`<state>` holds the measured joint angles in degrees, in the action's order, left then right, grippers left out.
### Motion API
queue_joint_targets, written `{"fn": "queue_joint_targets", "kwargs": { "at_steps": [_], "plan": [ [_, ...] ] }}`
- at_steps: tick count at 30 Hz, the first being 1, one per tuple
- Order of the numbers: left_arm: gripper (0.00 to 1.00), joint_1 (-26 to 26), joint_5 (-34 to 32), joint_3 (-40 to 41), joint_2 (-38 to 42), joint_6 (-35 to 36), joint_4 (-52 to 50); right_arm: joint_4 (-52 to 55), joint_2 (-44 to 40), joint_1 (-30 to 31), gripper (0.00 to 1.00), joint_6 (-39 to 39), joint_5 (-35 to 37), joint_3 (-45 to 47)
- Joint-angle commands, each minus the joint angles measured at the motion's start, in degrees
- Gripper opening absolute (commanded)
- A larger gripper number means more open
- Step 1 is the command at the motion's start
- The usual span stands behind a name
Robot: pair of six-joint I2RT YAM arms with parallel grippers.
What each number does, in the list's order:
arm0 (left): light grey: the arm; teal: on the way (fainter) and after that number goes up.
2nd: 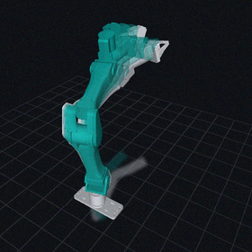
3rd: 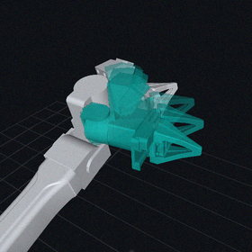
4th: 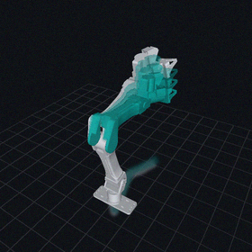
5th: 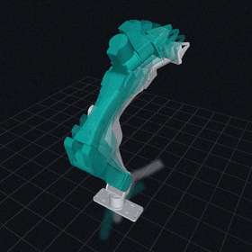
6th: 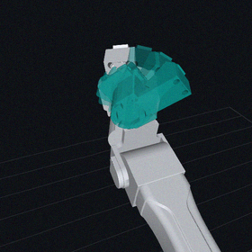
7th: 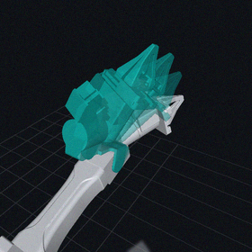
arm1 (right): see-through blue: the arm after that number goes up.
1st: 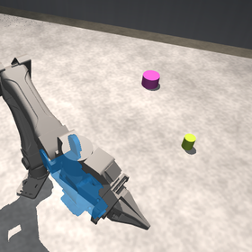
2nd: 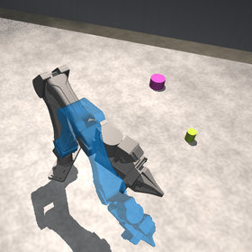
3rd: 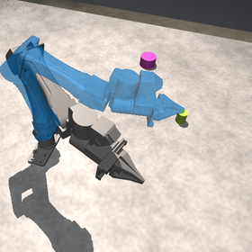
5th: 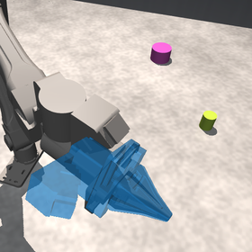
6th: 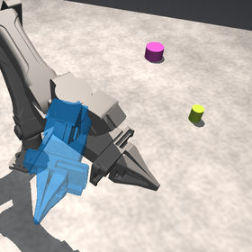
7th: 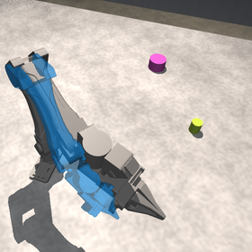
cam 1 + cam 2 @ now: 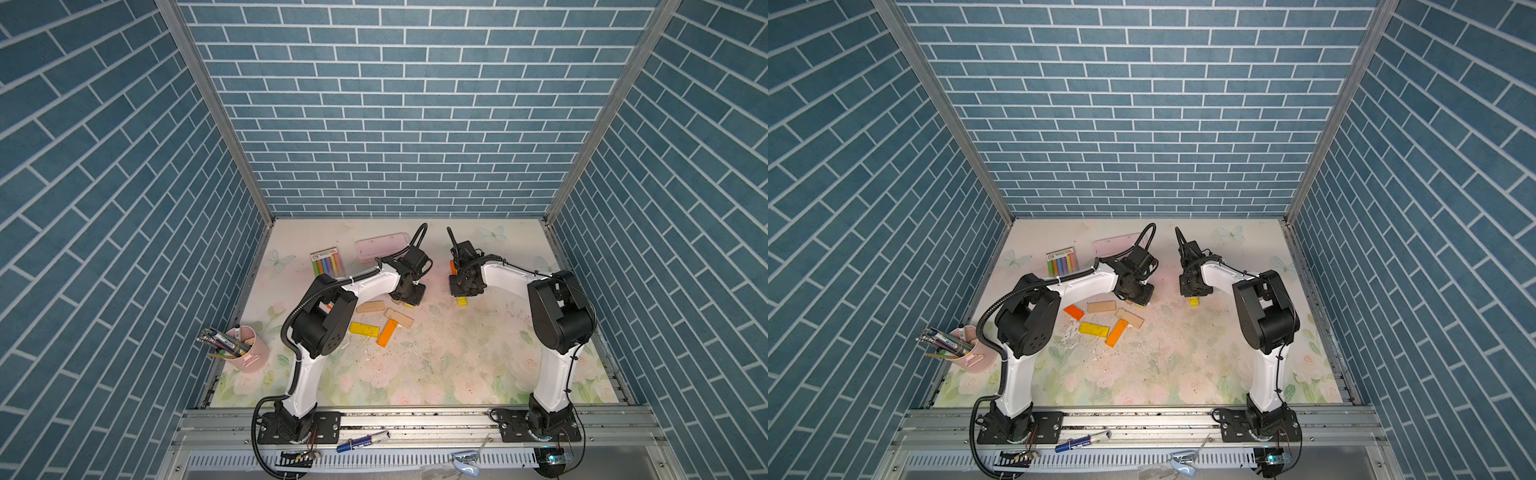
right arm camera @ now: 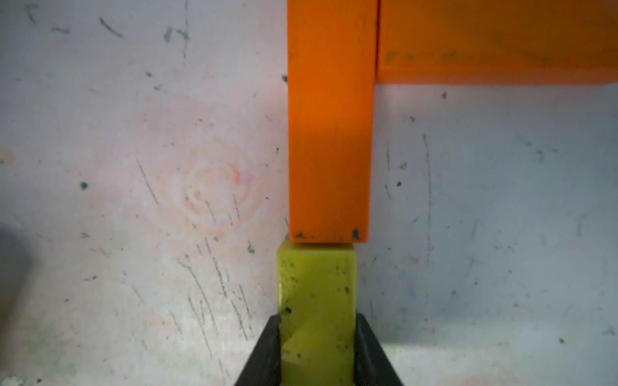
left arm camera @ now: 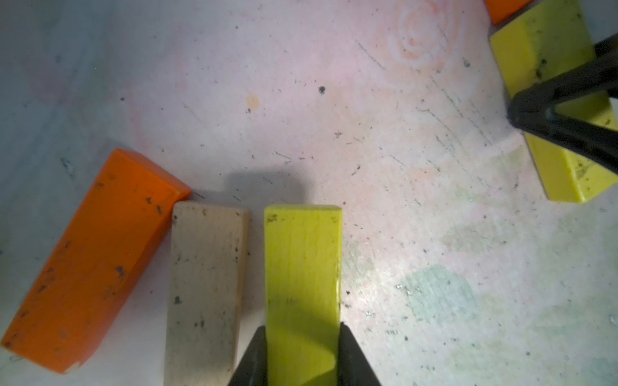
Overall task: Assemble the number 6 with building blocks
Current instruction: Pick up the building block from the center of the board.
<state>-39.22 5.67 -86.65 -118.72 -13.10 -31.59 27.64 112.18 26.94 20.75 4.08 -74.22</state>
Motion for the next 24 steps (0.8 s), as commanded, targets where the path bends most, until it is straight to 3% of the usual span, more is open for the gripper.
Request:
{"fn": "queue_joint_targets", "kwargs": {
  "at_steps": [1,24],
  "plan": [
    [0.19,0.37,-0.05,-0.44,0.83,0.04,-0.7,2.43,3.31,0.04,0.14,1.41,2.76,0.3],
    [0.19,0.37,0.21,-1.24,0.62,-0.15,-1.39,2.57,3.62,-0.03,0.15,3.28,4.89,1.79]
  ]
}}
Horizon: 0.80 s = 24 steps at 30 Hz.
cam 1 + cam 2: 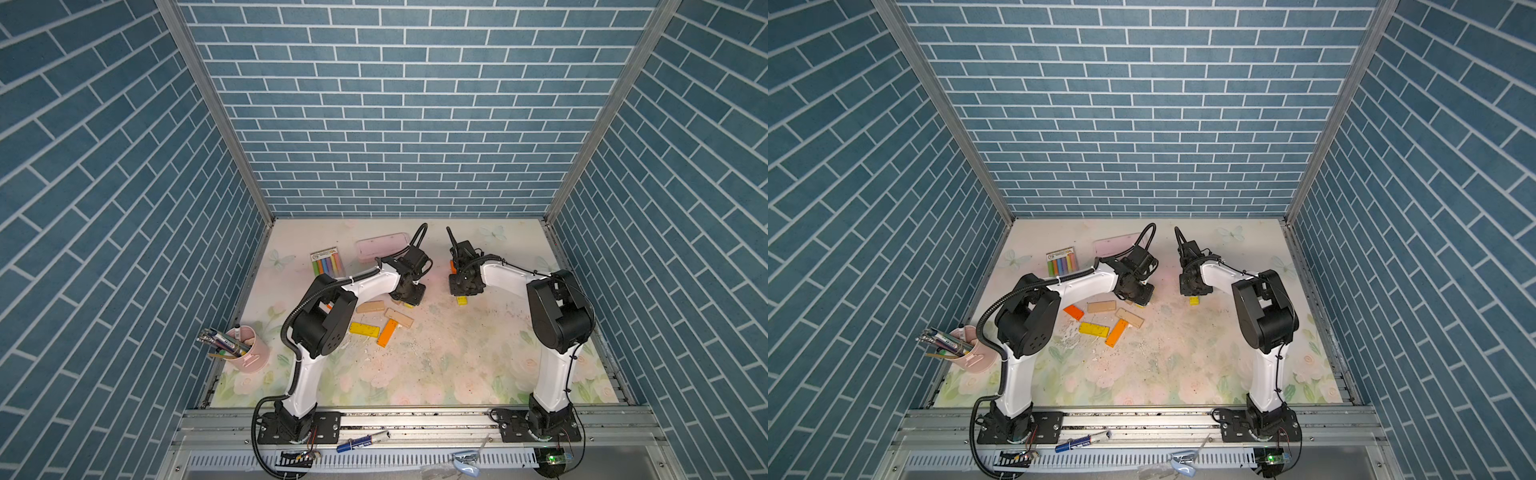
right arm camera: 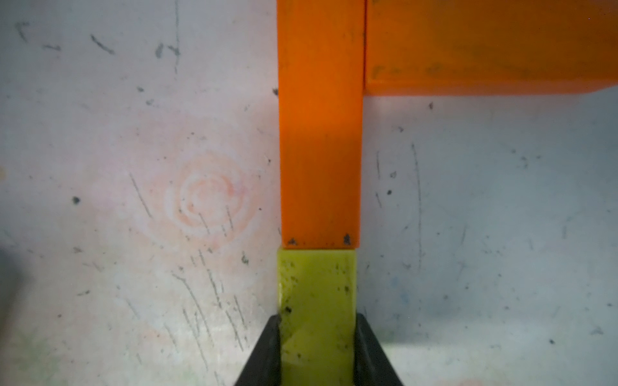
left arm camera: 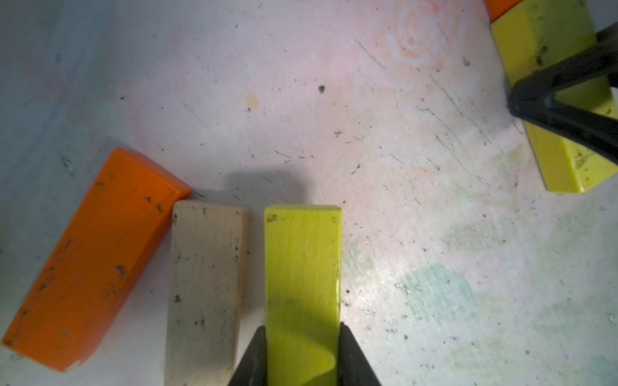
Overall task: Assemble the number 6 with building blocks
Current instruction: Pick up the building block from the center of the board.
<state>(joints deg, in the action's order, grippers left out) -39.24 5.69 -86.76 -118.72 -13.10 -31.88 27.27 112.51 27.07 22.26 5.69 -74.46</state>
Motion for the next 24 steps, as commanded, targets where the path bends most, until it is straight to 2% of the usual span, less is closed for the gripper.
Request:
{"fn": "queue_joint_targets", "kwargs": {
  "at_steps": [1,8,11,14,19,24],
  "plan": [
    [0.19,0.38,0.12,-1.13,0.64,-0.09,-1.12,2.95,3.24,-0.18,0.15,1.67,3.27,2.03],
    [0.19,0.36,0.28,-1.22,0.55,-0.04,-1.17,3.05,3.59,-0.15,0.16,1.34,2.74,1.95],
    [0.19,0.39,0.26,-1.2,0.75,-0.03,-1.27,3.22,3.46,-0.17,0.2,0.97,2.31,1.9],
    [0.19,0.4,0.2,-1.17,0.83,-0.05,-1.4,3.66,2.78,-0.18,0.29,-0.03,1.46,1.27],
    [0.19,0.35,0.28,-1.39,0.73,-0.08,-1.35,6.03,-1.55,-0.43,0.51,-2.12,-0.43,-2.87],
    [0.19,0.23,0.98,-1.57,0.81,-0.18,-1.13,5.46,-11.22,-2.56,0.56,-0.98,-4.06,-3.59]
  ]
}}
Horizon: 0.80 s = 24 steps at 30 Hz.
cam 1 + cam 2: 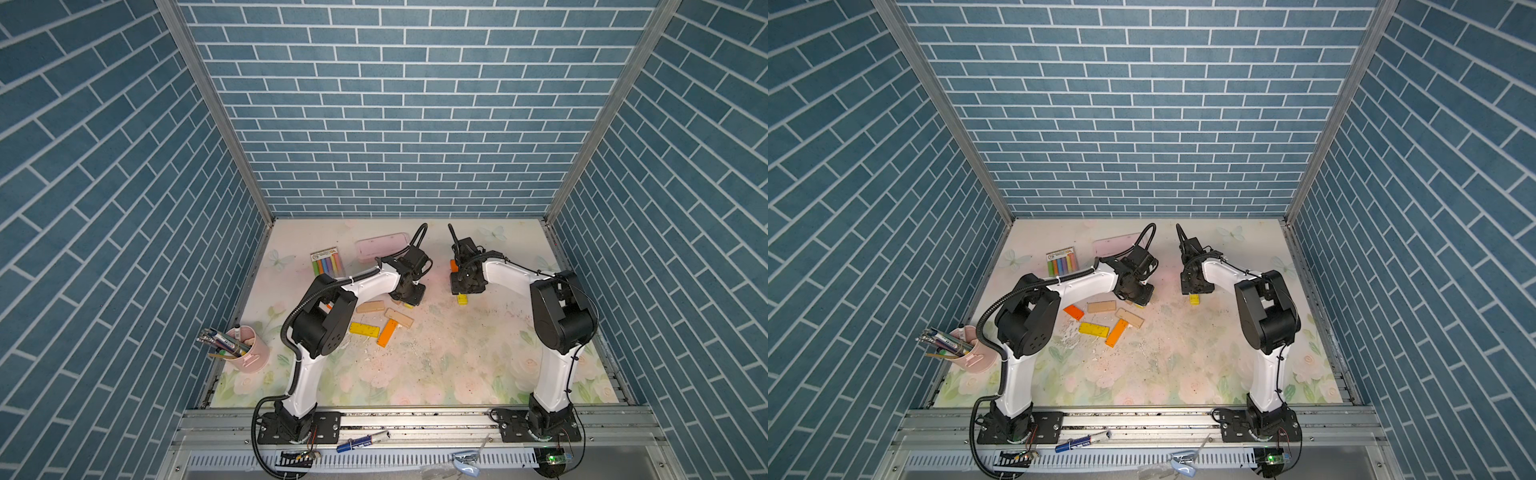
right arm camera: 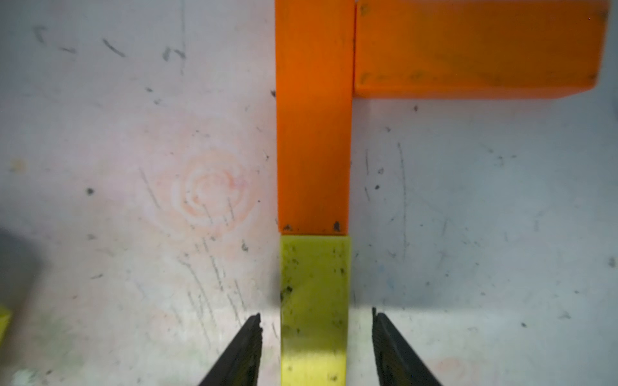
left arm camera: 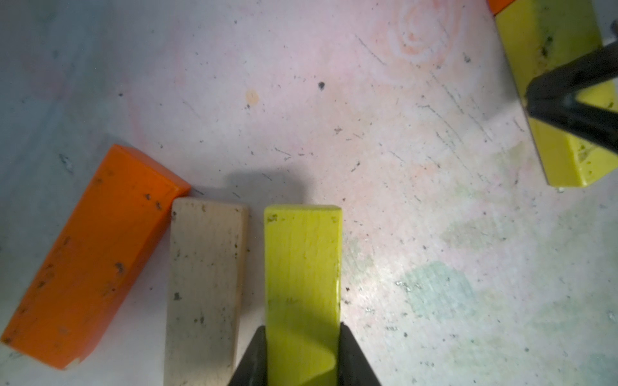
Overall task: Assemble the number 6 with building blocks
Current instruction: Pick up the building block from the center of the board, then place the building block at the center of the board.
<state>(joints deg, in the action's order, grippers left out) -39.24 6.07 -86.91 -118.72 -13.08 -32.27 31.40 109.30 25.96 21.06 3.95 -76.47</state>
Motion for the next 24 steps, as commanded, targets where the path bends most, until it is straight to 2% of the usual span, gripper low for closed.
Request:
{"fn": "queue_joint_targets", "kwargs": {
  "at_steps": [1,7,13,18,24],
  "plan": [
    [0.19,0.09,0.92,-1.33,0.94,-0.3,-0.52,0.3,-10.88,-1.82,0.57,0.78,-2.55,-0.49],
    [0.19,-1.99,1.47,-1.24,1.21,-0.66,-0.67,-4.73,-26.71,-5.55,0.56,6.47,1.54,9.38],
    [0.19,-5.63,0.75,1.39,2.88,-2.47,-0.21,-5.3,-39.54,-9.56,0.55,10.06,4.63,18.9],
    [0.19,-9.4,0.09,5.46,5.28,-3.86,1.5,-3.83,-45.4,-11.74,0.55,11.84,4.03,23.29],
    [0.19,-14.75,1.8,9.67,6.92,-3.51,4.62,-3.18,-49.92,-14.69,0.54,15.77,-0.71,26.04]
  ]
}}
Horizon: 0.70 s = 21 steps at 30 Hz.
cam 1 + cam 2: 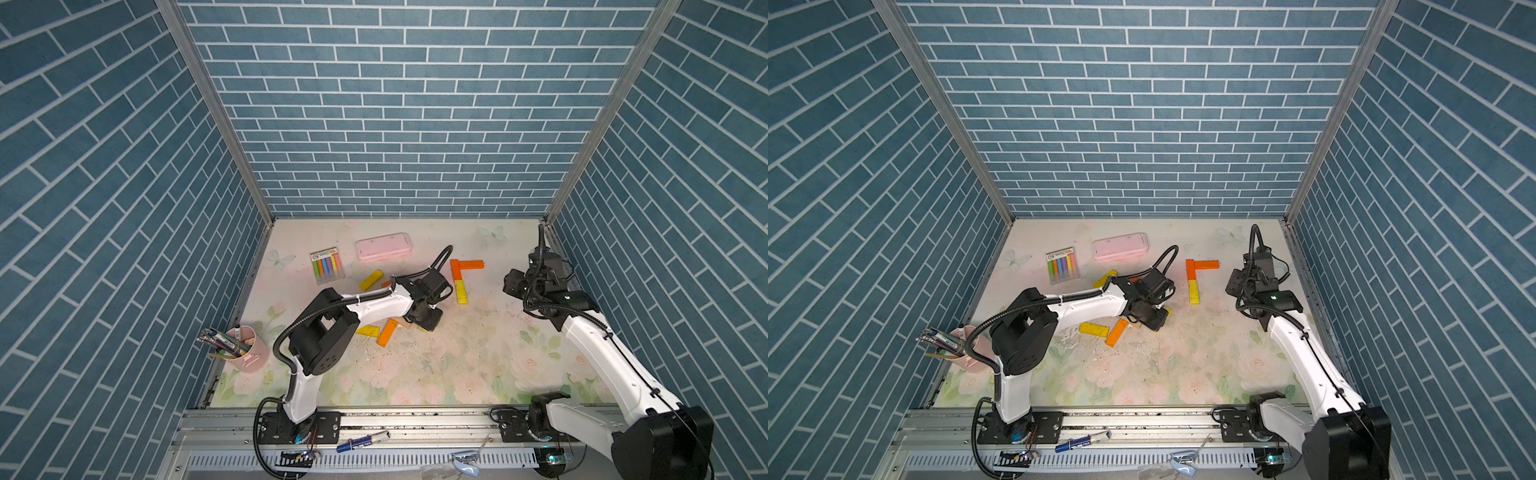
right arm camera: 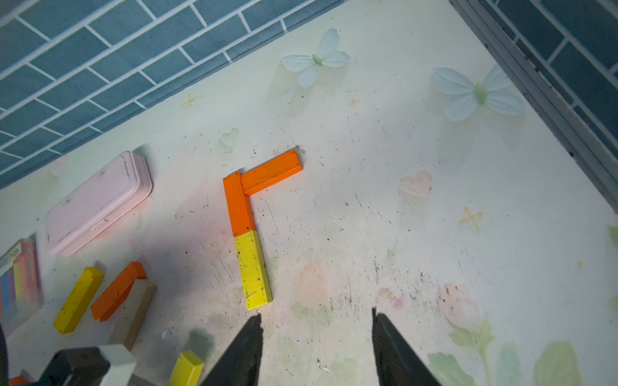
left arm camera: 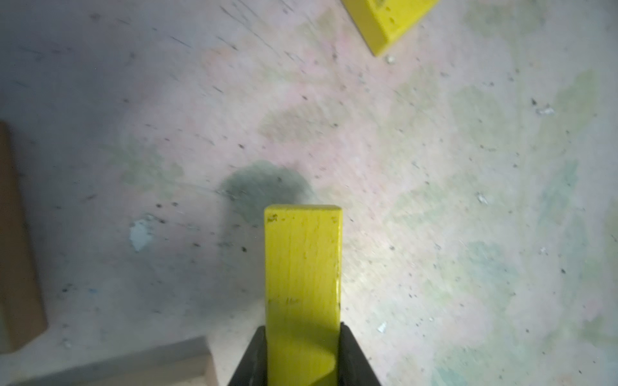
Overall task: Assemble the number 6 with building blocks
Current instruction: Place the building block at the center of the board.
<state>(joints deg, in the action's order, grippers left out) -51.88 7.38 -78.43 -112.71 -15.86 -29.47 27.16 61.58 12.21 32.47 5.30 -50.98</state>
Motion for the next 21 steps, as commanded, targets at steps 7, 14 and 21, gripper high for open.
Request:
{"fn": "queue_joint_targets", "kwargs": {
  "at_steps": [7,14,21],
  "plan": [
    [0.2,-7.01,2.3,0.78,-0.18,1.66,2.35,1.23,-5.11,-3.29,0.53,7.57,-4.72,1.22],
    [0.21,-9.22,4.41,-2.3,-2.75,5.86,0.93,2.98,-7.8,-4.89,0.53,8.6,-6.15,0.05],
    [0.22,-9.24,5.69,-3.38,-4.56,9.18,0.79,6.42,-9.2,-5.11,0.52,5.31,-9.15,-2.67]
  ]
}}
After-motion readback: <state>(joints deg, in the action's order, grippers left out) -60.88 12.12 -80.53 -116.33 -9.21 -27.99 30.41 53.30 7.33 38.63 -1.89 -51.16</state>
